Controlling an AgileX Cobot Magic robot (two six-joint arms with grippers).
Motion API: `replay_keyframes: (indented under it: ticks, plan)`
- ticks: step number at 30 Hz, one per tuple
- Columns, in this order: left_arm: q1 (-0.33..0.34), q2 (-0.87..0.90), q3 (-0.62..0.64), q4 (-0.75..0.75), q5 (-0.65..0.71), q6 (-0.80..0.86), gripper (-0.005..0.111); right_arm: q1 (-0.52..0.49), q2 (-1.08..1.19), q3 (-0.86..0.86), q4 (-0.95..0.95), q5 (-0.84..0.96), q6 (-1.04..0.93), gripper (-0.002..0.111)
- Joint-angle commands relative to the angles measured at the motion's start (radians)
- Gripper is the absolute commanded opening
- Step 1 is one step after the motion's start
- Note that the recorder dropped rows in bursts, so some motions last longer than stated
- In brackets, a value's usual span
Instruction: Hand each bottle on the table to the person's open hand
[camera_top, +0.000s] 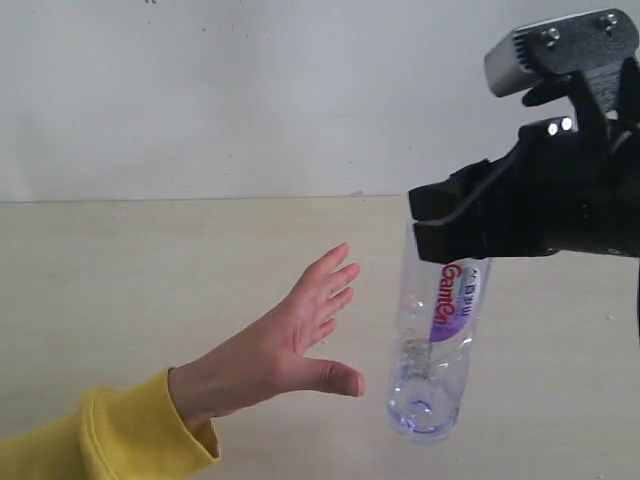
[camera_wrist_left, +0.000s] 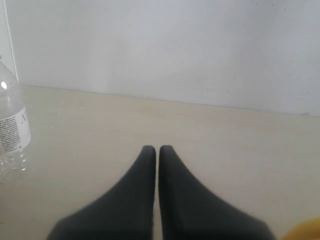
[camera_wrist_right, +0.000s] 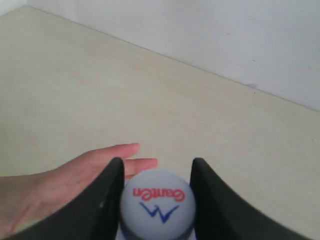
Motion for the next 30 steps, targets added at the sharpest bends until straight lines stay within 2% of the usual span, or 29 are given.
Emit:
replay_keyframes:
  ticks: [1,6,11,14,16,18,20,21,23,28,30]
  plan:
    - [0.003,-0.003,-0.004,0.004,-0.001,-0.001,0.004,0.092,0.031,-0.031,0.011,-0.098,-0.008,0.0]
    - [0.003,-0.003,-0.004,0.004,-0.001,-0.001,0.004,0.187,0.109,-0.104,0.013,-0.13,-0.008,0.0]
    - [0.003,-0.003,-0.004,0.004,-0.001,-0.001,0.004,0.225,0.16,-0.158,0.013,-0.143,-0.007,0.0]
    - [0.003,-0.003,-0.004,0.004,-0.001,-0.001,0.004,0.225,0.156,-0.16,0.013,-0.157,-0.013,0.006]
    - [0.003,-0.003,-0.004,0.004,-0.001,-0.001,0.004,0.225,0.149,-0.16,0.013,-0.157,-0.042,0.025]
    - [0.003,-0.003,-0.004,0.004,-0.001,-0.001,0.004,0.213,0.142,-0.16,0.013,-0.163,-0.04,0.059]
    - [0.003,-0.003,-0.004,0.004,-0.001,-0.001,0.004,0.197,0.135,-0.16,0.036,-0.188,-0.018,0.086]
    - [0.003,-0.003,-0.004,0.004,-0.001,-0.001,0.004,0.185,0.127,-0.16,0.06,-0.195,-0.002,0.091]
    - [0.003,-0.003,-0.004,0.004,-0.001,-0.001,0.004,0.153,0.111,-0.16,0.06,-0.186,-0.012,0.085]
    - [0.003,-0.003,-0.004,0.004,-0.001,-0.001,0.004,0.006,-0.002,-0.146,0.06,-0.111,-0.071,0.059]
    - [0.003,-0.003,-0.004,0.004,-0.001,-0.001,0.004,-0.074,-0.074,-0.122,0.06,-0.108,-0.071,0.034]
